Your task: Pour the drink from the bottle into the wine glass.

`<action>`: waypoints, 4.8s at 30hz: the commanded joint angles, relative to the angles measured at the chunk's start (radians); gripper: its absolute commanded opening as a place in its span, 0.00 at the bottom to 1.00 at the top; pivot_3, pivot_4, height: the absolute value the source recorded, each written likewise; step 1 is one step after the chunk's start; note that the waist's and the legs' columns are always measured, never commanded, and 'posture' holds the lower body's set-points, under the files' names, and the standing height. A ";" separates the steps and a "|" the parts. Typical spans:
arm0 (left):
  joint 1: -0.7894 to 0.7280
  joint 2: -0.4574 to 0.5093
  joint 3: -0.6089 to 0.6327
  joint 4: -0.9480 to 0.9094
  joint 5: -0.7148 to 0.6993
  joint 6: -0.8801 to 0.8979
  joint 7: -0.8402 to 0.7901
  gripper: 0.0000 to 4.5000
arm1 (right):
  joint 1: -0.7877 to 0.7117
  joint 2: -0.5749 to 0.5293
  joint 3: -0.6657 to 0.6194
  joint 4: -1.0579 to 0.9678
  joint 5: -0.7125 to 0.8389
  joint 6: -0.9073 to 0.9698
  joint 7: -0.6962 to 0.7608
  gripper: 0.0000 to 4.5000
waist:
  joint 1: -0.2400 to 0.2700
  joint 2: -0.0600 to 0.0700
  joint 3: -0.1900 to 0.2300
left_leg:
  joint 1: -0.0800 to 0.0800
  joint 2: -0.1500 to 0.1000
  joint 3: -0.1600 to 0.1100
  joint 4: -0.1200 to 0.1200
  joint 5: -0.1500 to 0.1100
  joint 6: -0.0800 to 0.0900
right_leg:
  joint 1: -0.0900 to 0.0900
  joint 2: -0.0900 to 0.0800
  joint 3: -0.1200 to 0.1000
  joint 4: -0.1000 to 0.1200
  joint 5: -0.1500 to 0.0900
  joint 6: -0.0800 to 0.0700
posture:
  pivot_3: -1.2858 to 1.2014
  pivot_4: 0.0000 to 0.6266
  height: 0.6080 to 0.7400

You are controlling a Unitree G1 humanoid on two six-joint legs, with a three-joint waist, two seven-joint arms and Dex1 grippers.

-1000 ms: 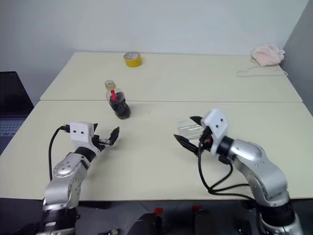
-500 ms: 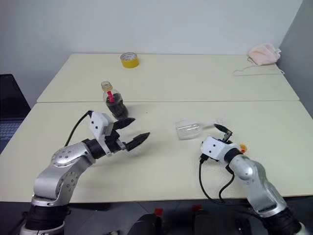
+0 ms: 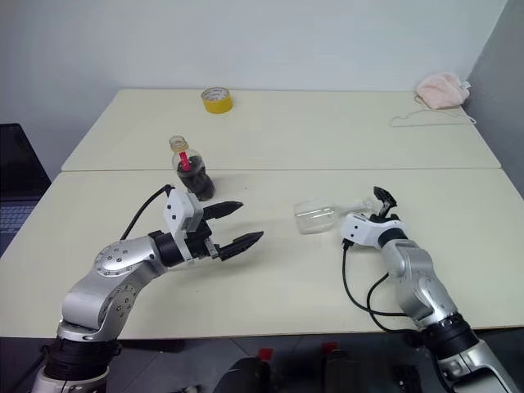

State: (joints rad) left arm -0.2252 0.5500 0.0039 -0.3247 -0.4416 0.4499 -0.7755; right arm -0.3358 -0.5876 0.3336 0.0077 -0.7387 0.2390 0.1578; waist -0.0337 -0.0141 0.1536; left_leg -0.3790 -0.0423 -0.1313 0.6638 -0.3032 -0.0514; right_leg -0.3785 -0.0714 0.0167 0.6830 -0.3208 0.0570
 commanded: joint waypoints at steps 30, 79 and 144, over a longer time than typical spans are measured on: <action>-0.019 -0.031 -0.009 -0.028 0.007 0.019 0.053 1.00 | -0.083 0.095 0.004 0.024 -0.112 -0.076 -0.087 0.04 | -0.021 0.000 0.000 | 0.000 0.000 0.000 -0.001 0.000 0.000 | -0.001 0.000 0.000 0.000 0.000 0.000 | 0.52 0.24 1.00; 0.248 0.286 0.454 -0.189 -0.346 0.129 -0.169 1.00 | -0.151 0.484 -0.130 0.426 0.846 -0.510 0.554 0.04 | -0.026 0.003 0.002 | 0.001 0.001 -0.001 -0.002 0.000 0.000 | -0.001 0.000 0.000 0.000 0.000 0.000 | 0.52 0.24 1.00; 0.173 0.369 0.456 -0.174 -0.356 0.112 -0.208 1.00 | -0.044 0.355 -0.131 0.242 0.881 -0.307 0.674 0.99 | -0.025 0.003 0.002 | 0.001 0.001 -0.001 -0.002 0.000 0.000 | -0.001 0.000 0.000 0.000 0.000 0.000 | 0.52 0.24 1.00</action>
State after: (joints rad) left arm -0.0509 0.9142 0.4389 -0.4822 -0.7903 0.5783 -0.9750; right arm -0.3884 -0.2250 0.2153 0.3150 0.1215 -0.0806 0.8169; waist -0.0587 -0.0112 0.1554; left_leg -0.3783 -0.0413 -0.1321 0.6622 -0.3033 -0.0514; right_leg -0.3793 -0.0713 0.0166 0.6834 -0.3207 0.0570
